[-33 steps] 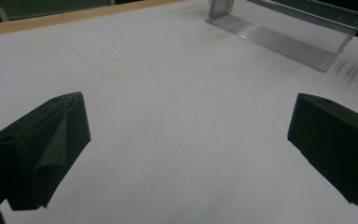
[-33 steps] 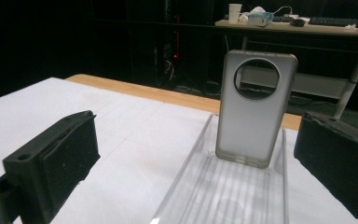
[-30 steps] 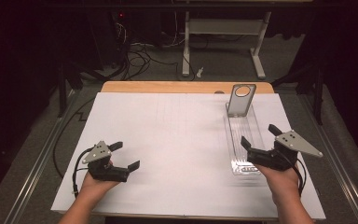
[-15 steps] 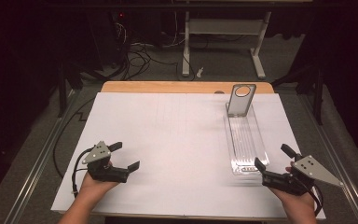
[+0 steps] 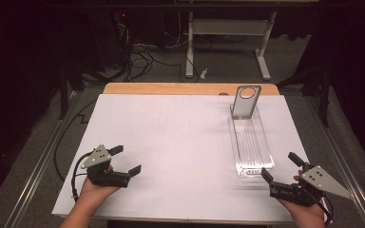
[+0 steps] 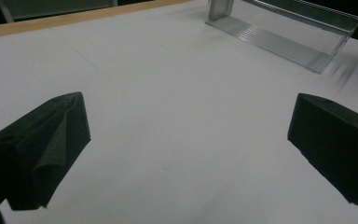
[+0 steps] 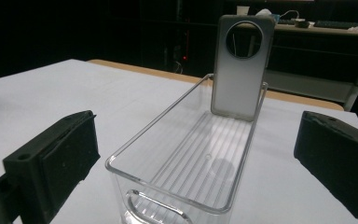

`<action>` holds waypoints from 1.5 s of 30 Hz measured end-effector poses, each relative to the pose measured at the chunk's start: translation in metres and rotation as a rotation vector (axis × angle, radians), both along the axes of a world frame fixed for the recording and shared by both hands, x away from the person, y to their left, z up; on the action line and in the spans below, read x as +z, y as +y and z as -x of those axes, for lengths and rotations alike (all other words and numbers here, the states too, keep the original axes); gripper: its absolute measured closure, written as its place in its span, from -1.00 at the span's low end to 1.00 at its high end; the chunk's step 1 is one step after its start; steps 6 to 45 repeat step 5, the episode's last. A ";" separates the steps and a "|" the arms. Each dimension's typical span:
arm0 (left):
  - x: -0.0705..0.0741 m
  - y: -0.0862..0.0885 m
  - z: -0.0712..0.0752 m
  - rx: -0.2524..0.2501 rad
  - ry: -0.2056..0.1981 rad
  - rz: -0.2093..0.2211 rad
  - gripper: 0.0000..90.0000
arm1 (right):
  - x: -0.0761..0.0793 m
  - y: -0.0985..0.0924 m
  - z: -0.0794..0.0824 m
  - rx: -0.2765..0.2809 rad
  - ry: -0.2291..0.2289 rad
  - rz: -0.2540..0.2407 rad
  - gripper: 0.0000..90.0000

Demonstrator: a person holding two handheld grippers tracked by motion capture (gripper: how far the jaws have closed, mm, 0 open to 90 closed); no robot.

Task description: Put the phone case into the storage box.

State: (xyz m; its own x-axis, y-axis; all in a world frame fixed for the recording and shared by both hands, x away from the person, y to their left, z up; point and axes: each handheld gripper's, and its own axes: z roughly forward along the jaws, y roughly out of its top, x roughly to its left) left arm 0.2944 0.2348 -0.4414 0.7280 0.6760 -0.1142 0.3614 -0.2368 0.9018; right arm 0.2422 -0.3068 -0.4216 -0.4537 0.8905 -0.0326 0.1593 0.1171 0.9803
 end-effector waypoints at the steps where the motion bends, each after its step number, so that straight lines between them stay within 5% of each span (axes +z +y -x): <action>1: -0.001 0.000 0.000 -0.004 0.003 -0.011 -1.00 | -0.001 0.001 0.000 0.003 0.007 0.001 -1.00; 45: -0.001 0.001 0.000 0.006 0.007 -0.024 -1.00 | -0.002 0.002 -0.001 0.000 0.007 -0.002 -1.00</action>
